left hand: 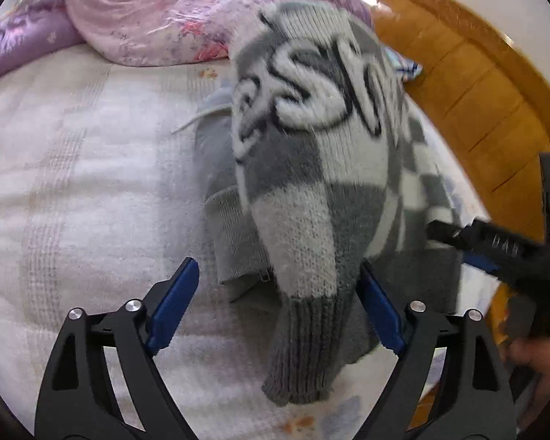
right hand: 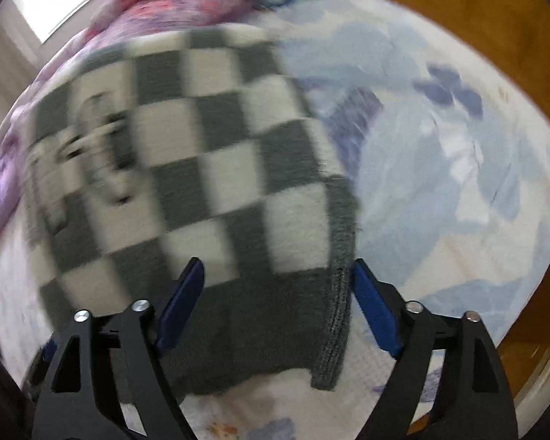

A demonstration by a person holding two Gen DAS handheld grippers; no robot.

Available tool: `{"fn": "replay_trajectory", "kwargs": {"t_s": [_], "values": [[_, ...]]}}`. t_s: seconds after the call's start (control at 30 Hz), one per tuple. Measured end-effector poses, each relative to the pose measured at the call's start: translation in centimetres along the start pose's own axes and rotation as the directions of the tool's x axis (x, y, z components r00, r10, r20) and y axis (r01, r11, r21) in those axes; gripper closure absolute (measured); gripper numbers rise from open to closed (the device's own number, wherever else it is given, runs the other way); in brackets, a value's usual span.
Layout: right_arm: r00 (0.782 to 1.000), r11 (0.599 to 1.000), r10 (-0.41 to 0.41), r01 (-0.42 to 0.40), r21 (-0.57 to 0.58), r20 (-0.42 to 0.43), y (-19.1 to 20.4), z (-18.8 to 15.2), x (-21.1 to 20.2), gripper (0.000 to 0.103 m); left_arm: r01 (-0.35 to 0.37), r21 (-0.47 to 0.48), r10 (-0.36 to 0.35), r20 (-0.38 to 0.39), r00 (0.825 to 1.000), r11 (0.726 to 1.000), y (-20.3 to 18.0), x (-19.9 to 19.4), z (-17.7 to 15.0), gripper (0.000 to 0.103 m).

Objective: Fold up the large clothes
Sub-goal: 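Lower the cardigan bundle onto the bed beside the grey cloth and open both tools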

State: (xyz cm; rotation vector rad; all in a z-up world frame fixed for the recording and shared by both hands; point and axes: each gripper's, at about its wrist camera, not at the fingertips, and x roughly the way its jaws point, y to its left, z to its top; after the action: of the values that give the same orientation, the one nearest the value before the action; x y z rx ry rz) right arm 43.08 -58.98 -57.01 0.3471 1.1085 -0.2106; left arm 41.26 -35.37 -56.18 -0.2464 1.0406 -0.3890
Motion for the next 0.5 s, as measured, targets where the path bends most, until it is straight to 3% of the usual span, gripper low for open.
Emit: {"fn": "replay_trajectory", "kwargs": {"t_s": [0.07, 0.1, 0.17, 0.27, 0.5], "values": [[1.0, 0.998, -0.009, 0.011, -0.066, 0.019, 2.5, -0.3, -1.0, 0.023, 0.043, -0.034, -0.043, 0.006, 0.999, 0.998, 0.8, -1.1, 0.7, 0.013], [1.0, 0.996, -0.016, 0.018, -0.088, 0.024, 3.4, -0.7, -1.4, 0.023, 0.034, -0.033, -0.033, 0.008, 0.999, 0.999, 1.0, -1.7, 0.9, 0.013], [0.998, 0.99, 0.049, -0.043, -0.134, 0.043, 6.1, -1.5, -2.9, 0.023, 0.01, -0.023, -0.01, 0.006, 1.0, 1.0, 2.1, -2.2, 1.9, 0.013], [0.997, 0.98, 0.053, -0.042, -0.196, 0.053, 10.0, -2.2, -3.8, 0.023, -0.005, -0.038, 0.006, 0.002, 1.0, 0.999, 3.9, -3.4, 2.7, 0.013], [0.997, 0.965, 0.035, -0.016, -0.261, 0.07, 15.8, -3.8, -4.3, 0.021, -0.128, -0.053, 0.129, 0.031, 0.991, 0.99, 9.0, -6.9, 3.5, 0.012]]}}
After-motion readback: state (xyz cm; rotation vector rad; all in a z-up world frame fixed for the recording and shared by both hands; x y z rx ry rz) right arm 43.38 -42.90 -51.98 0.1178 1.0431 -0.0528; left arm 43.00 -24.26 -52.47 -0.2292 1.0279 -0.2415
